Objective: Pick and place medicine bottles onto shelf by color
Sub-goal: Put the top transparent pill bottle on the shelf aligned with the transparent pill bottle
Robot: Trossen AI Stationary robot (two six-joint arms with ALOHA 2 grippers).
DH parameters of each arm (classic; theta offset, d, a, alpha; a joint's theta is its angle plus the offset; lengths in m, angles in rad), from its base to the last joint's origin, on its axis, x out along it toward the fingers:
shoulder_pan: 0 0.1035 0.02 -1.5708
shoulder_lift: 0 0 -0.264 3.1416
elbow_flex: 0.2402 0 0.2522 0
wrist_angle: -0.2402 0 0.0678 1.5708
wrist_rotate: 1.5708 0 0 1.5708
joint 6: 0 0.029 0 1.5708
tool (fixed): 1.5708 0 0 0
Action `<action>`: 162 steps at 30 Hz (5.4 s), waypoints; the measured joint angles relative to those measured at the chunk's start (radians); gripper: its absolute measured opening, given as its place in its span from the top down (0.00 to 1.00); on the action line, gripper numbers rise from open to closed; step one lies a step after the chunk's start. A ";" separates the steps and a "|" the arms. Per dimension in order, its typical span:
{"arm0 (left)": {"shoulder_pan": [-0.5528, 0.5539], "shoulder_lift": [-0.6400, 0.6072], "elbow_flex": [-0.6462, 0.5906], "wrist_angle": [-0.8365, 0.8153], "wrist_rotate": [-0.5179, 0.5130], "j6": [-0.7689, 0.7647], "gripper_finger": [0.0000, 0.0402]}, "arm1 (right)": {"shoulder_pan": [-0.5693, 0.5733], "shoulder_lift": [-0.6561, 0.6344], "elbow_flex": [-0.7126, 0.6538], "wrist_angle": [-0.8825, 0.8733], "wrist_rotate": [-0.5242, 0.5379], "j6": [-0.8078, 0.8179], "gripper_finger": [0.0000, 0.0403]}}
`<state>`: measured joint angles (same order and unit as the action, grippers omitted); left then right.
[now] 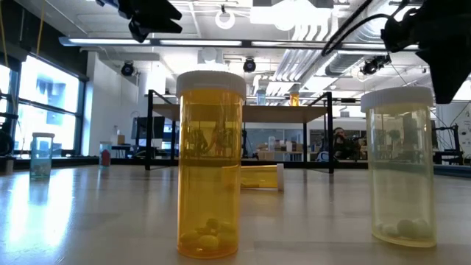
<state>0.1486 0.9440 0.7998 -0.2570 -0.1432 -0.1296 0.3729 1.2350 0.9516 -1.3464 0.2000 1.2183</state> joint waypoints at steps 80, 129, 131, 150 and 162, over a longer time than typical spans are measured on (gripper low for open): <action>0.000 0.000 0.000 -0.061 -0.075 -0.051 0.57 | 0.081 0.002 -0.293 0.310 -0.206 -0.265 0.48; 0.002 0.000 0.000 -0.170 -0.077 -0.024 0.57 | -0.391 0.243 0.567 0.247 -0.055 -0.887 0.68; 0.002 0.000 0.000 -0.172 -0.077 -0.024 0.57 | -0.411 0.283 0.626 0.220 -0.056 -0.928 0.68; 0.002 0.000 0.000 -0.209 -0.077 -0.024 0.57 | -0.608 0.644 1.136 -0.064 -0.056 -1.132 0.68; 0.002 0.000 -0.156 0.125 -0.047 0.089 0.57 | -0.597 0.645 1.129 -0.025 -0.207 -1.156 0.68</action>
<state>0.1501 0.9443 0.6440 -0.1320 -0.1899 -0.0405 -0.2241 1.8797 2.0810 -1.3716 -0.0070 0.0624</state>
